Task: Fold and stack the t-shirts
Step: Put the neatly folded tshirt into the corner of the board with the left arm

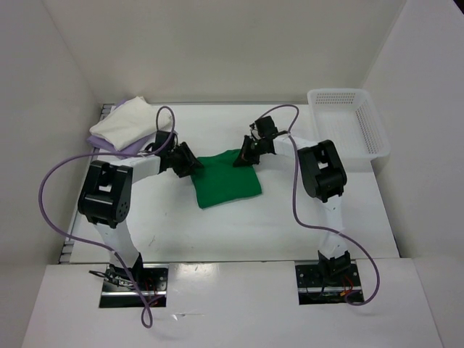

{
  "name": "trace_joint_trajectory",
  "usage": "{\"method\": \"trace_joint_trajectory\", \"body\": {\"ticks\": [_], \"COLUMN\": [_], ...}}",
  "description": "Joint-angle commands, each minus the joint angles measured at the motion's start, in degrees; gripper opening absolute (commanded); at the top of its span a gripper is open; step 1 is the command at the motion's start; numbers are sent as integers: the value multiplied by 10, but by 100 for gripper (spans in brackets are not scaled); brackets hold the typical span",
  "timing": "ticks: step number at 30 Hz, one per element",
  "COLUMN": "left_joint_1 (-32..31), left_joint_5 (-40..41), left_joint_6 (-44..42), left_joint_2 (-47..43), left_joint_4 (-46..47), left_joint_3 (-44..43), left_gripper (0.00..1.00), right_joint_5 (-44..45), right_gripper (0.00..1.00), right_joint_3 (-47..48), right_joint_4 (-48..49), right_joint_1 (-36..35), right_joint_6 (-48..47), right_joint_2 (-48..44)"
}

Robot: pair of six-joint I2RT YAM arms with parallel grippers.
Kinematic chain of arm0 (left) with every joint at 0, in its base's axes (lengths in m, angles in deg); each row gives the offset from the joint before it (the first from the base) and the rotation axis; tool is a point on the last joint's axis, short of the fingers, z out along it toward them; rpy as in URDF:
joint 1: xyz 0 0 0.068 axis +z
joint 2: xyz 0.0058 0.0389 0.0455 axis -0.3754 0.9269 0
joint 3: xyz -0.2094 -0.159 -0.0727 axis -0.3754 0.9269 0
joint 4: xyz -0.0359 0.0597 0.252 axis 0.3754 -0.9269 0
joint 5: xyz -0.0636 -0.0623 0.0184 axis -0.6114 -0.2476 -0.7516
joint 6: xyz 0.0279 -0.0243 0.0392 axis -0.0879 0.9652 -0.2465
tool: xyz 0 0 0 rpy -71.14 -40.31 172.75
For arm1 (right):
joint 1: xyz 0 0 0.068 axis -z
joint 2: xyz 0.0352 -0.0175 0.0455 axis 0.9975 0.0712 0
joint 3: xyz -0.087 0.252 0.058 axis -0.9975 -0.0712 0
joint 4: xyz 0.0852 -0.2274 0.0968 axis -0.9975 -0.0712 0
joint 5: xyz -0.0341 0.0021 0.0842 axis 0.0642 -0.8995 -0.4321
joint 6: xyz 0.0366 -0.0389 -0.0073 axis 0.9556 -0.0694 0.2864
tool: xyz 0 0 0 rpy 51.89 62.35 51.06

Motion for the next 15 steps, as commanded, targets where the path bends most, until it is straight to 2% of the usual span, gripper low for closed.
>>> {"method": "trace_joint_trajectory", "body": {"ticks": [1, 4, 7, 8, 12, 15], "left_joint_1": [30, 49, 61, 61, 48, 15], "left_joint_5": [23, 34, 34, 49, 14, -3], "left_joint_6": [-7, -13, -31, -31, -31, -38], "left_joint_2": [12, -2, -51, -66, -115, -120], "left_joint_4": [24, 17, 10, 4, 9, 16], "left_joint_3": [-19, -2, 18, 36, 96, 122], "left_gripper": [56, 66, 78, 79, 79, 81], "right_joint_5": [14, 9, 9, 9, -5, -5], "right_gripper": [2, 2, 15, 25, 45, 50], "right_joint_3": [19, 7, -4, -4, -4, -4], "right_joint_4": [2, 7, 7, 7, 7, 0], "right_joint_1": [7, 7, 7, 7, 7, 7], "right_joint_6": [-13, -13, -13, -13, -8, -13], "right_joint_2": [7, -21, -57, -68, -125, -156]}}
